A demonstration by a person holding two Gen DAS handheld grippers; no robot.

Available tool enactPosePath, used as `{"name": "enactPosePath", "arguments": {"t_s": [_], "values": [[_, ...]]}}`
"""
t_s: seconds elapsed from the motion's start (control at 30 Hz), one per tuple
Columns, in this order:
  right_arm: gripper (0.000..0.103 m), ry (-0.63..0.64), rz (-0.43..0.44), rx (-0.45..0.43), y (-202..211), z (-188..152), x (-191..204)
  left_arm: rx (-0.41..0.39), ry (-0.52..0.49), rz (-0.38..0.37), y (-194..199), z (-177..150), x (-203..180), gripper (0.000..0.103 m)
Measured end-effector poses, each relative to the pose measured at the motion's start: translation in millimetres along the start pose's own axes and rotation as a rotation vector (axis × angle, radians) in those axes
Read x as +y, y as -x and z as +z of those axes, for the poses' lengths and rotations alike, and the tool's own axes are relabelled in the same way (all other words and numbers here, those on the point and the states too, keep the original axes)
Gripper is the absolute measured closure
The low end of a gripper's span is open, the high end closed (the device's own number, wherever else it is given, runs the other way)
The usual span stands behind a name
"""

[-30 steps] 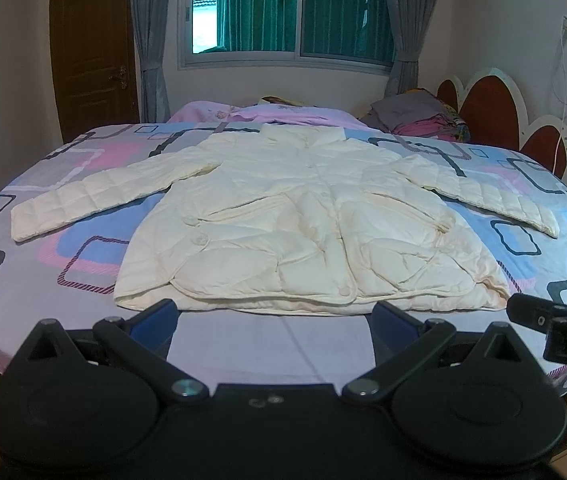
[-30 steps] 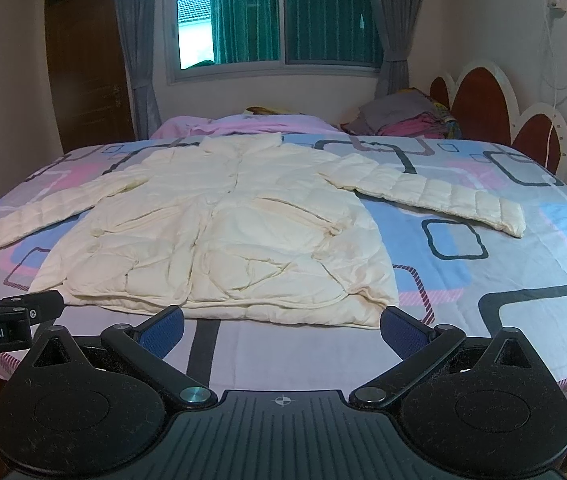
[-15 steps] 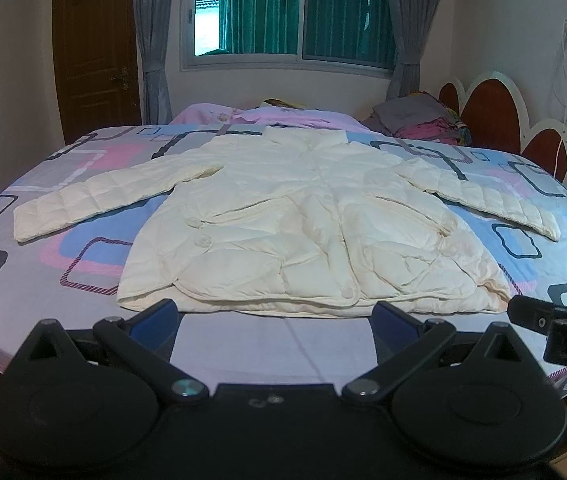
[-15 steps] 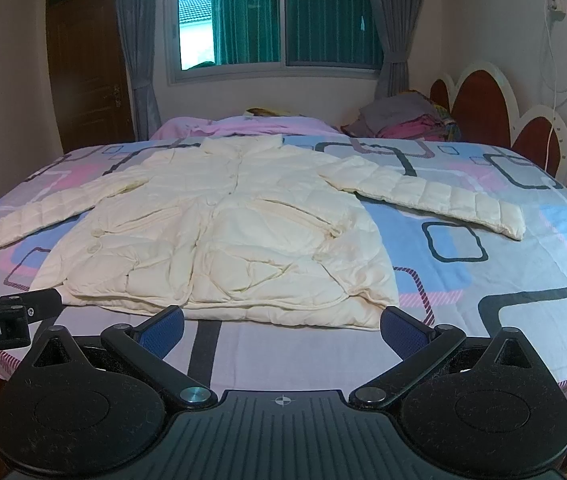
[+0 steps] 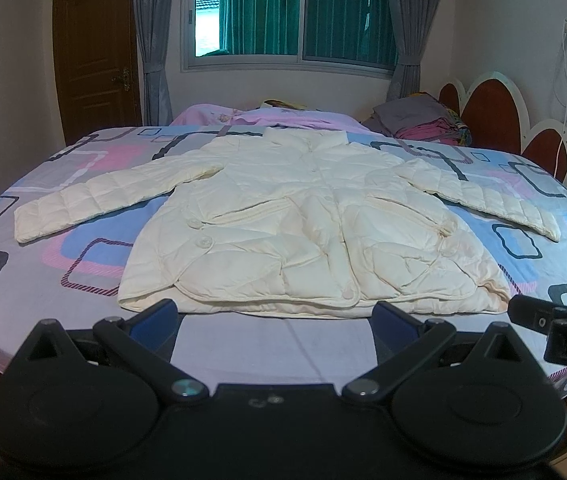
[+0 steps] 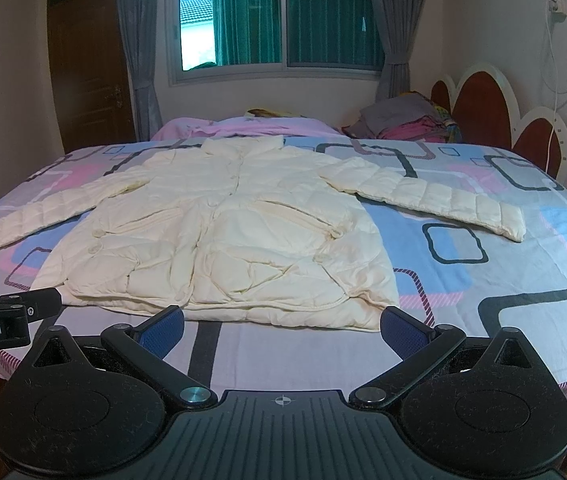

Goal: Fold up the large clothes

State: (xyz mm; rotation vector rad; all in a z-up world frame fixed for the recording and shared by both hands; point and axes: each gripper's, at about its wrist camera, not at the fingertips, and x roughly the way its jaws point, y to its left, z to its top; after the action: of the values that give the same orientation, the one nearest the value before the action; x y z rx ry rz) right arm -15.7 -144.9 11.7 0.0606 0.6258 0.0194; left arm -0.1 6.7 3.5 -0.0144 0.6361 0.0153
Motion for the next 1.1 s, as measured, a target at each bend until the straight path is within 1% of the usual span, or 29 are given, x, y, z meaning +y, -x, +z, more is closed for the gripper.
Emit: {"name": "enactPosePath", "arguments": {"t_s": [0.83,0.97,1.1], "values": [[0.0,0.003,-0.001,-0.006,1,1,2,-0.006,0.003,0.009,2,0,2,0.0],[0.0,0.002,-0.006,-0.014,-4,9,2,-0.014,-0.007,0.006,1,3,2,0.0],[0.0,0.007,-0.015,-0.031,-10,18,0,-0.028,-0.002,0.003,-4,13,4,0.0]]}}
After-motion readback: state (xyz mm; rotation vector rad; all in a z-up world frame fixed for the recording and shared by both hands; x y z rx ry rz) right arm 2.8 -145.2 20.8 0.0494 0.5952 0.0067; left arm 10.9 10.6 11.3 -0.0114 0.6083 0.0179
